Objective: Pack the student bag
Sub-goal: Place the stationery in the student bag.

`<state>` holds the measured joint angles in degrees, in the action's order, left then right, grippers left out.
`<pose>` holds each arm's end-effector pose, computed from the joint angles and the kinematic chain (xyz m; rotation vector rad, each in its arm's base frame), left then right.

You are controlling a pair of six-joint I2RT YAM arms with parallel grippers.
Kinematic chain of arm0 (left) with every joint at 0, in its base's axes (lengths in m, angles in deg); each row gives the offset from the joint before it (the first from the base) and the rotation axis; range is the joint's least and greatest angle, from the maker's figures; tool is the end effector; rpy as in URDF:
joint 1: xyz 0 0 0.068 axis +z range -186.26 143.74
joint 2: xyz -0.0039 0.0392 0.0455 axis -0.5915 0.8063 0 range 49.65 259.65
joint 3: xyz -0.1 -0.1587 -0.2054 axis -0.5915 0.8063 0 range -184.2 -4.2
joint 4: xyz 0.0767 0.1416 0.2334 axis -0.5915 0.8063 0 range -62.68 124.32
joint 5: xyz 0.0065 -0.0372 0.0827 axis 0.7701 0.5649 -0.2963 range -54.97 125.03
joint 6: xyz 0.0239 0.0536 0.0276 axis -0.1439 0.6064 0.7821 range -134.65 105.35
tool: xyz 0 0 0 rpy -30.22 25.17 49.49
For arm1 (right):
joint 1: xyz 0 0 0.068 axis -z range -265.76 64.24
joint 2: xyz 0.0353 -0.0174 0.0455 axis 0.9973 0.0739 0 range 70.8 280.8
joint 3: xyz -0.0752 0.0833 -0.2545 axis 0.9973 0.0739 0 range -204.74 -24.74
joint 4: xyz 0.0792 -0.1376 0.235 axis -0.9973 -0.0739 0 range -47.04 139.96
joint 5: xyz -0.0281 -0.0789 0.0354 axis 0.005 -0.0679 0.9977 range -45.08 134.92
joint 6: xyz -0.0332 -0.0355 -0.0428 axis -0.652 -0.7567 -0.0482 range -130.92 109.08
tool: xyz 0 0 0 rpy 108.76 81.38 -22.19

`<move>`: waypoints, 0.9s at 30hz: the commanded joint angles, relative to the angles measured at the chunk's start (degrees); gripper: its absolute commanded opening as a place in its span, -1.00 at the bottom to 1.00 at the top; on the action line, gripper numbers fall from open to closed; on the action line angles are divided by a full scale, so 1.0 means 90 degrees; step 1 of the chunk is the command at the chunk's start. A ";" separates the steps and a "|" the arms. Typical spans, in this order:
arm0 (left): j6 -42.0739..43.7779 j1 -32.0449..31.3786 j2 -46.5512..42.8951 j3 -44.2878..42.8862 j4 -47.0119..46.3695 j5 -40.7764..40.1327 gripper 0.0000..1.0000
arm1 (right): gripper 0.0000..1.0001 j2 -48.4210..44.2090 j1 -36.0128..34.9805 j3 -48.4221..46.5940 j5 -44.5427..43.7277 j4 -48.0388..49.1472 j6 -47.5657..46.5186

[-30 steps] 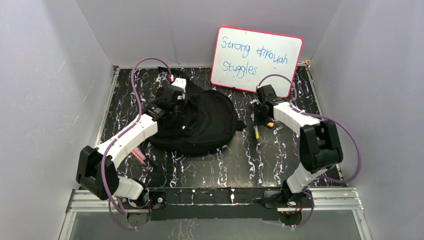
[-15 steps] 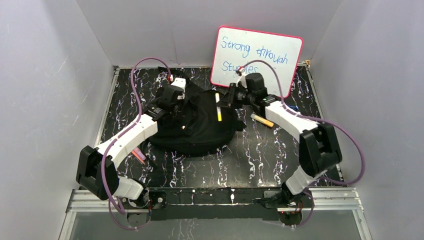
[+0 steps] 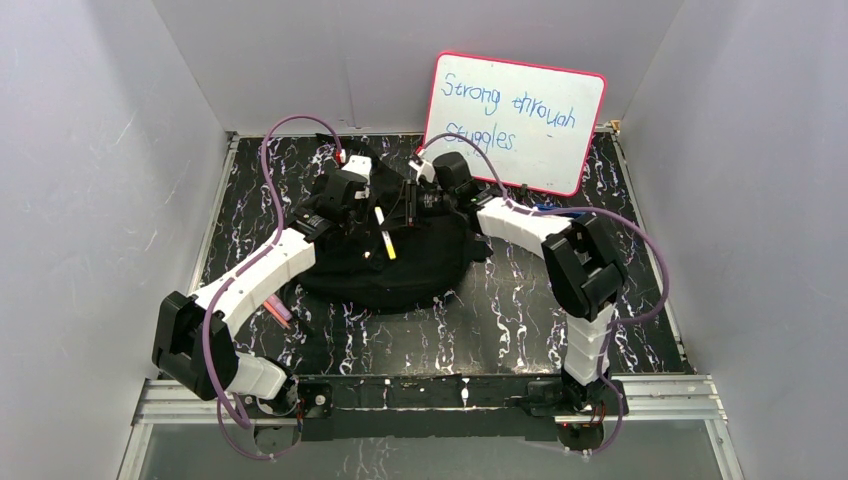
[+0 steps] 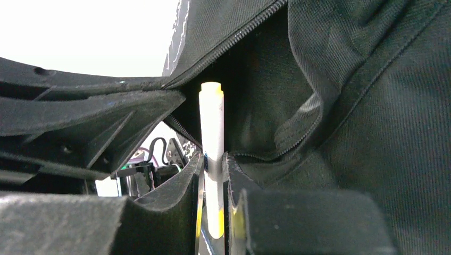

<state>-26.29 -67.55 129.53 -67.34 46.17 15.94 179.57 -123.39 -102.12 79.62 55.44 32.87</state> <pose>0.3045 -0.1655 0.2880 0.1833 2.1462 -0.0677 0.3556 0.3105 0.2296 -0.3166 2.2592 1.4442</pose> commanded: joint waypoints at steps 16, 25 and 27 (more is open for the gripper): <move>-0.0064 0.0010 -0.0204 -0.0142 -0.0048 -0.0066 -1.00 | -1.00 0.1126 -0.0124 -0.1431 0.0583 -0.0466 0.0233; -0.0075 0.0010 -0.0130 -0.0189 -0.0048 -0.0042 -1.00 | -1.00 0.0685 -0.0167 -0.0581 0.0518 -0.0298 0.0232; -0.0083 0.0010 -0.0115 -0.0191 -0.0054 -0.0016 -1.00 | -1.00 0.0690 -0.0165 -0.0598 0.0469 -0.0278 0.0232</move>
<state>-26.51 -67.55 129.55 -67.34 46.21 16.09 189.21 -124.52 -108.00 83.29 51.81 35.45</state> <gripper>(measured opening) 0.022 0.226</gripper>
